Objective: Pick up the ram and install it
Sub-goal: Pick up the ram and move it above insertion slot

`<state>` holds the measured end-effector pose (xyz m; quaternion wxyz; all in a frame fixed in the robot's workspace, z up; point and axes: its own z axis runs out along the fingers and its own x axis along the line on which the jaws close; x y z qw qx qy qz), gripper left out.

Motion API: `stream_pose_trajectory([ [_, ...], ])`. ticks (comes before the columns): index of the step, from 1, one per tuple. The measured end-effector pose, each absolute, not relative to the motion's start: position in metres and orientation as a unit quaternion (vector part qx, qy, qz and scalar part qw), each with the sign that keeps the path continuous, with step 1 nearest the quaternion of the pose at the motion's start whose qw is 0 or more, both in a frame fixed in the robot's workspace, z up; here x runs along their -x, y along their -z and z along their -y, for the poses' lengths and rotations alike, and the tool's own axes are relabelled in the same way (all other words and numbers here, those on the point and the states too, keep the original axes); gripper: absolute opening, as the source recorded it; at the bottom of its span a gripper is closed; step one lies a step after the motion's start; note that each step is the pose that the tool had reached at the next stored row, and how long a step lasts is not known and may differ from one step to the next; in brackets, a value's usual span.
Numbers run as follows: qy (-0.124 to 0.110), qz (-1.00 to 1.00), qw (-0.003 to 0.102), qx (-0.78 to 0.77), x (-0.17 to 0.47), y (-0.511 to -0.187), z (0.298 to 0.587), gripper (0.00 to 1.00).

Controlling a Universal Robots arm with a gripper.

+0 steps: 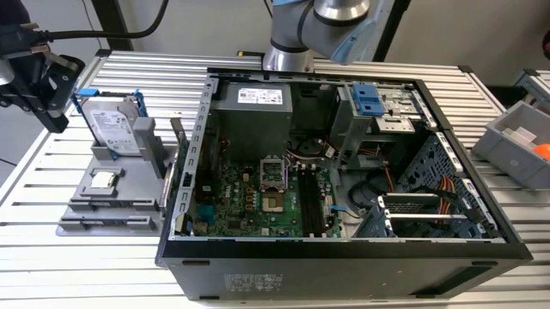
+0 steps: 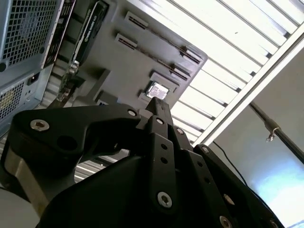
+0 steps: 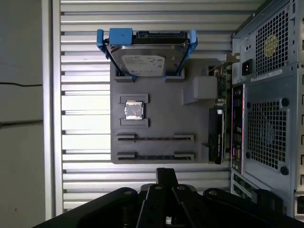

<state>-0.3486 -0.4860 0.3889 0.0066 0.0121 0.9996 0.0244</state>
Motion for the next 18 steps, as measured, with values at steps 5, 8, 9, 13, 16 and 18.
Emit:
stream_pose_trajectory([
  [5, -0.024, -1.000, 0.006, -0.012, 0.3489, -0.3889, 0.4862, 0.00],
  [8, -0.024, -1.000, 0.006, -0.012, 0.3488, -0.3889, 0.4862, 0.00],
  [9, -0.024, -1.000, 0.006, -0.012, 0.3489, -0.3889, 0.4862, 0.00],
  [13, -0.024, -1.000, 0.006, -0.012, 0.3489, -0.3889, 0.4862, 0.00],
  [16, -0.024, -1.000, 0.006, -0.012, 0.3489, -0.3889, 0.4862, 0.00],
  [18, -0.024, -1.000, 0.006, -0.012, 0.3488, -0.3888, 0.4862, 0.00],
])
